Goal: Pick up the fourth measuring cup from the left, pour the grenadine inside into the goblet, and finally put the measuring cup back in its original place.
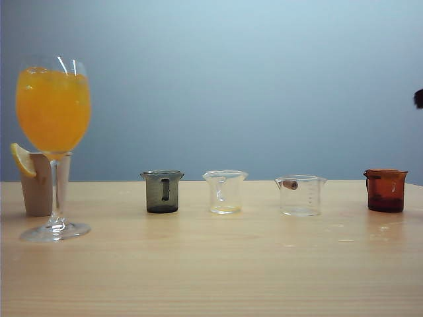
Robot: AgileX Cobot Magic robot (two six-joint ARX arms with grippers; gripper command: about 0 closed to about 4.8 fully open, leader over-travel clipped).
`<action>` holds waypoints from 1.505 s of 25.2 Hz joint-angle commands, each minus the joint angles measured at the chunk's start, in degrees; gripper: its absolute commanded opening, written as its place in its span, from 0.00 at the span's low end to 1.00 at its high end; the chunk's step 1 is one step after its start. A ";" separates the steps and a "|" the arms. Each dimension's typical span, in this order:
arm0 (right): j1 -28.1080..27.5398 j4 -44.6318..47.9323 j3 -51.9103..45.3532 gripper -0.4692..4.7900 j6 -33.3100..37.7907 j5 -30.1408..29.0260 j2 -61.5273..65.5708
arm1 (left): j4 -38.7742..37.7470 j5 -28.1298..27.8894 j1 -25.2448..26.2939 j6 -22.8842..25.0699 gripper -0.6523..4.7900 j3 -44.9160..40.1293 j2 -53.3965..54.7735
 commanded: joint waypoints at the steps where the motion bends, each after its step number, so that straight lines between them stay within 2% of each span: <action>1: 1.36 9.27 0.04 0.07 -0.13 1.14 6.32 | -3.65 -0.35 0.00 0.26 0.11 0.33 -0.07; 5: 1.46 16.33 0.11 0.07 -0.11 1.97 16.46 | -3.65 -0.55 0.02 0.26 0.11 0.33 -0.04; 7: 1.46 20.04 0.13 0.16 -0.11 1.97 20.09 | -3.26 -0.55 0.02 0.26 0.11 0.33 -0.04; 8: 1.46 23.76 0.15 0.38 -0.04 1.53 22.77 | -3.21 -0.57 0.02 0.26 0.11 0.33 -0.04; 10: 1.46 25.97 0.44 0.61 -0.13 0.15 24.33 | -3.23 -0.57 0.02 0.26 0.11 0.33 -0.04; 13: 1.44 25.73 1.64 0.85 -0.13 0.66 25.64 | -3.21 -0.57 0.02 0.26 0.11 0.33 -0.04; 15: 1.40 25.88 2.78 0.97 -0.13 0.63 26.95 | -3.21 -0.57 0.02 0.26 0.11 0.33 -0.04; 16: 1.40 25.97 3.41 1.00 -0.13 0.37 27.67 | -3.23 -0.57 0.02 0.26 0.11 0.33 -0.04; 30: 1.36 26.10 16.04 1.00 -2.93 -0.42 45.00 | -3.26 -0.57 0.04 0.28 0.11 0.33 -0.04; 38: 1.36 26.29 19.80 1.00 -2.91 0.28 48.61 | -3.56 -0.57 0.04 0.28 0.11 0.33 -0.04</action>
